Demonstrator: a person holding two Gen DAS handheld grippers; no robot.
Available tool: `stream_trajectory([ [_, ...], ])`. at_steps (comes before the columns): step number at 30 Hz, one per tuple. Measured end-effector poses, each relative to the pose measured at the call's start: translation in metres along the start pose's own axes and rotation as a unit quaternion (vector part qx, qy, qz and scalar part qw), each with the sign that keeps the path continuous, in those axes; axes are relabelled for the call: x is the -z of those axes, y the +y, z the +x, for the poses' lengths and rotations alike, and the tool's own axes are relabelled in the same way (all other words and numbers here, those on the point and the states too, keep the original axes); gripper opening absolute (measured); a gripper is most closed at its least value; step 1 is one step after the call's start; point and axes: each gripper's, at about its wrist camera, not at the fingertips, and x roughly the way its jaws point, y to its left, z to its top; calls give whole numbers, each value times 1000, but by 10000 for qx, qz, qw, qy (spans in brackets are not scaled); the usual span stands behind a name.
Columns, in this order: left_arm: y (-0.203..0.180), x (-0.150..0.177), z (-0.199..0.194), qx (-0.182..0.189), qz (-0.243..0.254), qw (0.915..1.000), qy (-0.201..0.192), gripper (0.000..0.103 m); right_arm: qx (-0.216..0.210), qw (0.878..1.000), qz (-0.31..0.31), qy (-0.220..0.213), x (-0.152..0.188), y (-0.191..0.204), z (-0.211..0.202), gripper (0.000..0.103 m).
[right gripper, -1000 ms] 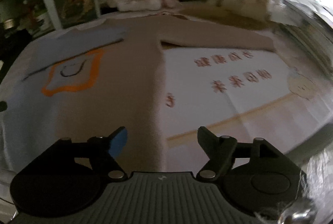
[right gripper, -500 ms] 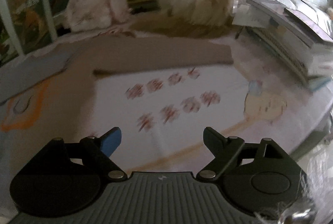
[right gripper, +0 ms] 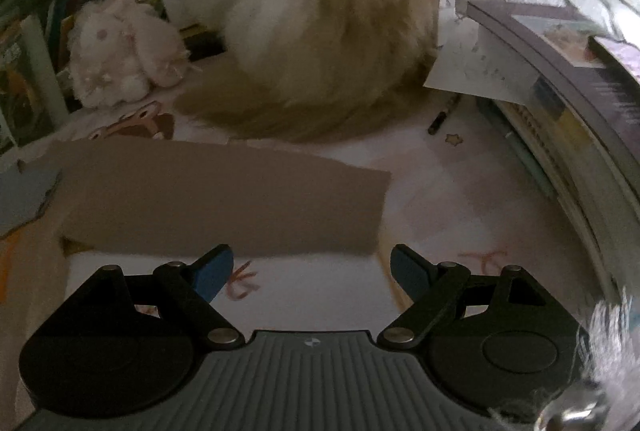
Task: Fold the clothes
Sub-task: 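Move the right gripper to the beige sleeve cuff and grasp it, then lift the beige sleeve with the right gripper, fold it across the body, release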
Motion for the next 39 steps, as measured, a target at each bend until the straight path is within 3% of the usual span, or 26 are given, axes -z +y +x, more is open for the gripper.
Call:
stream_trajectory([
  [8, -44, 3, -22, 136, 347, 9993, -56, 94, -228, 9984, 480, 184, -15, -26, 26, 82],
  [13, -56, 0, -26, 216, 408, 9989, -68, 94, -527, 9968, 598, 94, -15, -24, 30, 66],
  [16, -63, -3, -27, 250, 492, 9985, -67, 94, -1115, 9885, 1015, 137, -15, -25, 36, 54],
  [19, -69, -5, -27, 304, 518, 9982, -71, 94, -1684, 9735, 1528, 251, -12, -28, 42, 53],
  [22, -74, -5, -28, 351, 564, 9978, -42, 94, -1922, 9663, 1685, 318, -11, -26, 45, 53],
  [23, -75, -5, -28, 368, 590, 9976, -32, 94, -1941, 9651, 1726, 332, -12, -26, 46, 52],
  [25, -77, -5, -27, 392, 637, 9972, -24, 94, -1877, 9638, 1864, 325, -13, -28, 47, 41],
  [30, -79, -4, -27, 452, 688, 9966, 6, 94, -1644, 9495, 2660, 267, -13, -51, 47, 37],
  [34, -81, -3, -25, 494, 682, 9964, 40, 94, -1558, 9504, 2667, 351, -16, -51, 48, 14],
  [39, -81, -2, -22, 568, 746, 9956, 19, 94, -1782, 9525, 2463, 191, -29, -42, 33, 11],
])
